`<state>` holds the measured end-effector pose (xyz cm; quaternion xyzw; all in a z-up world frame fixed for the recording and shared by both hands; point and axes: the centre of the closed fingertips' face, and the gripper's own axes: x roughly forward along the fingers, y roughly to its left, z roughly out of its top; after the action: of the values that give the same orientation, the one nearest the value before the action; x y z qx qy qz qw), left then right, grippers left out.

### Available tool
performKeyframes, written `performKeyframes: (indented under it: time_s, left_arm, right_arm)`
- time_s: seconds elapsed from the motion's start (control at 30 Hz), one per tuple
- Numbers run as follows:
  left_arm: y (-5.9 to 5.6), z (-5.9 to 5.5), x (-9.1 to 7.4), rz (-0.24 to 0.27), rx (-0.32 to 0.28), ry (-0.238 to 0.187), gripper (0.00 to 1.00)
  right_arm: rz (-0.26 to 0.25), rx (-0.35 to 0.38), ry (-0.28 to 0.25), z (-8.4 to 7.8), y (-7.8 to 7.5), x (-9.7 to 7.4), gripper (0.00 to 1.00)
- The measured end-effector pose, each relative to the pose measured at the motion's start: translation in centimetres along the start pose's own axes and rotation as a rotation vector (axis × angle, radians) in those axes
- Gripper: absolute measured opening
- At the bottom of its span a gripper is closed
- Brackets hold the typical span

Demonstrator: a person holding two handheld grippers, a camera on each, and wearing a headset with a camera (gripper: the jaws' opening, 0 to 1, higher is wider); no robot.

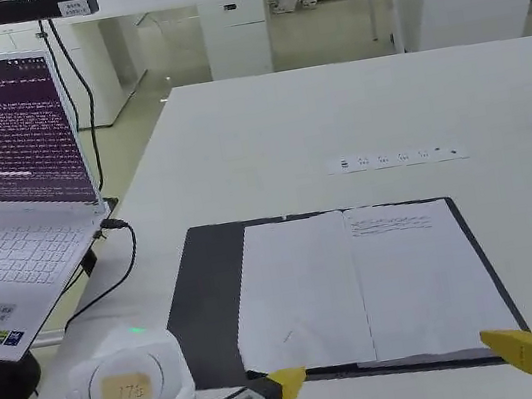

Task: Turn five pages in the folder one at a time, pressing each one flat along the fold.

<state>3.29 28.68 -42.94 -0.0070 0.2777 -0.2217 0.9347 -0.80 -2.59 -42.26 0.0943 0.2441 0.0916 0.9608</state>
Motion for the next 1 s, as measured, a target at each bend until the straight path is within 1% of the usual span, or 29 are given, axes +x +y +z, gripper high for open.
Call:
performKeyframes:
  time_s: [0.1,0.17,0.27,0.4,0.47,0.57,0.63,0.7,0.73,0.77,0.87,0.97,1.0]
  left_arm:
    - [0.4,0.0,-0.1,0.003,0.008,0.003,0.99]
    - [0.6,0.2,-0.1,0.003,0.01,-0.003,0.99]
    - [0.7,0.5,-0.1,0.002,0.012,-0.006,0.99]
    - [0.5,0.9,0.3,-0.006,0.025,-0.006,0.99]
    - [0.2,1.1,0.8,-0.018,0.033,-0.004,0.99]
    - [-0.5,1.4,1.7,-0.045,0.065,0.005,0.99]
    - [-1.0,1.6,2.3,-0.065,0.077,0.003,0.99]
    - [-1.7,1.9,3.3,-0.086,0.097,0.005,0.99]
    - [-2.2,2.1,3.9,-0.108,0.111,0.003,0.99]
    - [-2.5,2.1,4.4,-0.119,0.111,0.011,0.99]
    - [-4.5,2.8,6.1,-0.182,0.127,0.0,0.99]
    - [-6.1,3.2,7.6,-0.211,0.134,-0.004,0.99]
    - [-6.8,3.3,8.3,-0.223,0.137,-0.001,0.99]
  right_arm:
    - [0.002,-0.006,-0.001,0.0,0.1,-0.2,1.0]
    - [0.005,0.003,-0.012,0.1,0.0,-0.2,1.0]
    - [0.003,0.002,-0.007,0.0,0.0,-0.1,1.0]
    - [0.012,-0.003,-0.004,-0.1,0.2,0.1,1.0]
    - [0.015,-0.006,-0.002,-0.2,0.4,0.1,1.0]
    - [0.022,-0.003,0.002,-0.3,0.5,0.3,1.0]
    - [0.024,0.004,0.001,-0.3,0.5,0.5,1.0]
    - [0.03,0.006,0.008,-0.6,0.6,0.6,1.0]
    - [0.031,0.004,0.01,-0.6,0.7,0.6,0.99]
    - [0.032,0.004,0.01,-0.7,0.7,0.7,0.99]
    - [0.035,0.013,0.015,-0.9,0.6,0.9,0.99]
    - [0.036,0.013,0.02,-1.1,0.6,1.1,0.99]
    - [0.037,0.016,0.021,-1.1,0.6,1.1,0.98]
